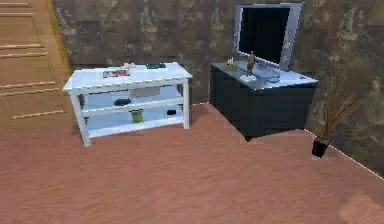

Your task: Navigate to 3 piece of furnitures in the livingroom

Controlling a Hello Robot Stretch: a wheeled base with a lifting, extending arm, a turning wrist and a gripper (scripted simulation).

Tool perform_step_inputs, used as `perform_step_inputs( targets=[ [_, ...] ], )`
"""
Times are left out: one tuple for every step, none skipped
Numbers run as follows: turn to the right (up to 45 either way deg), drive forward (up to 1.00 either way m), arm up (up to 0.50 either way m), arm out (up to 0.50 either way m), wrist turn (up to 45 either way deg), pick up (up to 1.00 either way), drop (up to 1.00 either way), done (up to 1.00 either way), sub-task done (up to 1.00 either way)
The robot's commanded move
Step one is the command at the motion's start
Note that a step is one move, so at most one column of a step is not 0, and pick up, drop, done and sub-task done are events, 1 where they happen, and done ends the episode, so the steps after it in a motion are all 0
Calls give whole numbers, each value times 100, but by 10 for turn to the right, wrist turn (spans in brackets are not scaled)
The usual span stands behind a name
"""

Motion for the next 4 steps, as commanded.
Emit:
perform_step_inputs(
  targets=[
    [0, 15, 0, 0, 0, 0, 0, 0, 0],
    [-450, 0, 0, 0, 0, 0, 0, 0, 0],
    [-150, 0, 0, 0, 0, 0, 0, 0, 0],
    [0, 45, 0, 0, 0, 0, 0, 0, 0]
  ],
)
